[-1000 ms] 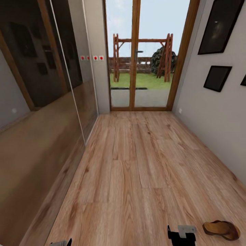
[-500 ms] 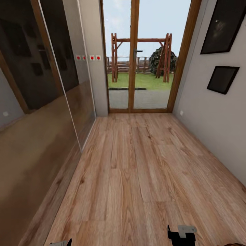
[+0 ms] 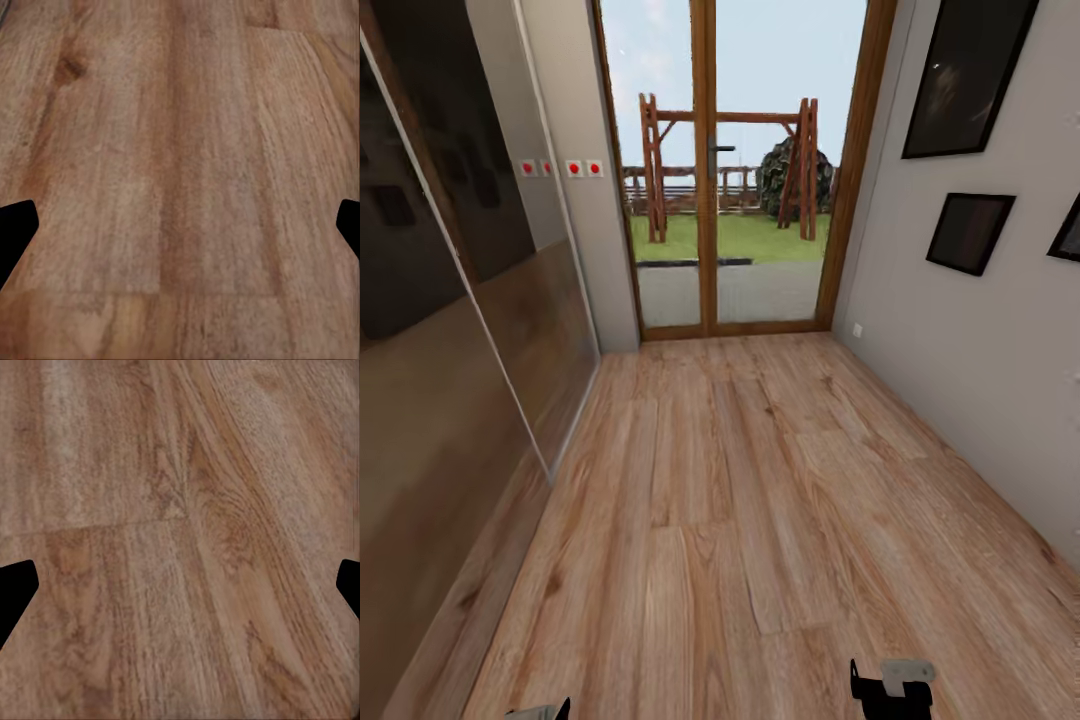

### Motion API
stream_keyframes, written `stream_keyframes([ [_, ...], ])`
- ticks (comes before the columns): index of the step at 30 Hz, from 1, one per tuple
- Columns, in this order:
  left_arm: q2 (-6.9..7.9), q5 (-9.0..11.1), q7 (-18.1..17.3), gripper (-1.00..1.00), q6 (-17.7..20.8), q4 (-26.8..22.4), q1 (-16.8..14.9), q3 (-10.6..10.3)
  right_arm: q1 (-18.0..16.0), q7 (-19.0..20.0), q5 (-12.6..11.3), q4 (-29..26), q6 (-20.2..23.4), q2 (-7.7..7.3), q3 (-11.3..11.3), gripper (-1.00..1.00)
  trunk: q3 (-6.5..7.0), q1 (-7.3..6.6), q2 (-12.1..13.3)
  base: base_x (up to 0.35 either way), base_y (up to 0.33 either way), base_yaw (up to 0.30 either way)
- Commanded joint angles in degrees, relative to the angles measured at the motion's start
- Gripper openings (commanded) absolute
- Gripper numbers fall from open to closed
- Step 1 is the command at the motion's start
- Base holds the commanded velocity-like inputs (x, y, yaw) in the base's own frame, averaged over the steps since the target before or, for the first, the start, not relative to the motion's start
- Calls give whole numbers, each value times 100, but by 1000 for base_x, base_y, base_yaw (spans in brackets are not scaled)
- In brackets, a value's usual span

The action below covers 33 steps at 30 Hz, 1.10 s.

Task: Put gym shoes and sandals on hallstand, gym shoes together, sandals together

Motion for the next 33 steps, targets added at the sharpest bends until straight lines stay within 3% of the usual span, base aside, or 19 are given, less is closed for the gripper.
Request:
stream_keyframes([
  [1,-1,60,-56,100,-3,4,-2,9,-5,-42,47,7,-6,1,2,100,-5,2,-2,338,0,-255],
  [33,2,60,-56,100,-3,4,-3,9,-5,-42,47,7,-3,1,2,100,-5,2,-2,338,19,-260],
])
